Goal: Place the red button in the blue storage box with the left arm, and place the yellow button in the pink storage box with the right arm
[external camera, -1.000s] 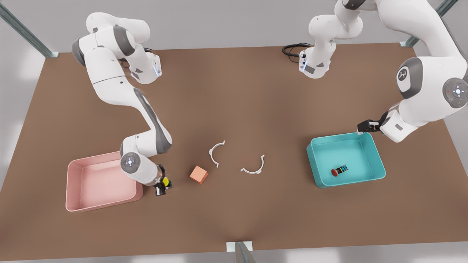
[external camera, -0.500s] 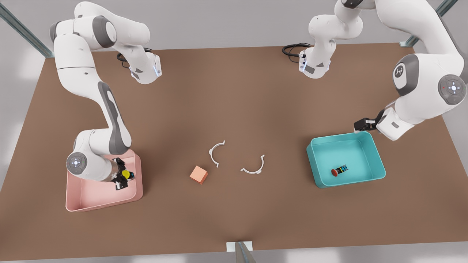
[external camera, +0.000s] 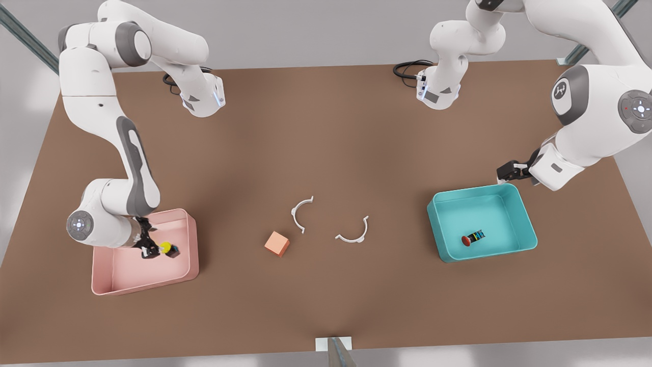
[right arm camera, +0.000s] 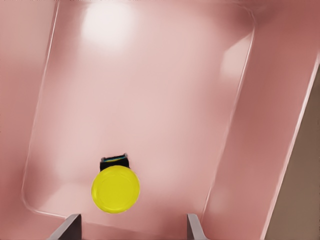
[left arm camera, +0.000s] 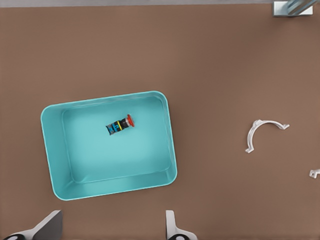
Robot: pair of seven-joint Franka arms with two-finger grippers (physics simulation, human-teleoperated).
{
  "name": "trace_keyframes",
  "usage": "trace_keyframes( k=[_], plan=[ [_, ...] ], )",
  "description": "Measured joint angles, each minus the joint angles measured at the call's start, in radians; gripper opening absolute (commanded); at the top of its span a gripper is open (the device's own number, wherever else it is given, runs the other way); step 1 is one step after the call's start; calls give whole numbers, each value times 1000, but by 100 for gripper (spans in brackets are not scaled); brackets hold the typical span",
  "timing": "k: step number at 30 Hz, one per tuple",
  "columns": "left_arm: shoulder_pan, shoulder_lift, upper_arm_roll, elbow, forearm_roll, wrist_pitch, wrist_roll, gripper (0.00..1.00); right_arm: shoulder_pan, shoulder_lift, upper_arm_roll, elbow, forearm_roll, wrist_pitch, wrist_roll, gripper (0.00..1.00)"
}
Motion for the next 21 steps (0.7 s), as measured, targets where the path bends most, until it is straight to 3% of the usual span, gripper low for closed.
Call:
trace_keyframes(
  k=[6, 11, 16, 21],
  plan=[
    [2, -1, 2, -1, -1, -1, 4, 100, 12, -86, 17, 139, -47, -76, -128, 100],
    [2, -1, 1, 0, 0, -1, 8, 100, 39, -210, 10, 372, -95, -236, -303, 100],
    [1, -2, 0, 0, 0, -2, 10, 100, 255, -402, -182, 289, -41, -369, -449, 100],
    [1, -2, 0, 0, 0, -2, 12, 100, 259, -411, -204, 284, 10, -476, -563, 100]
  ],
)
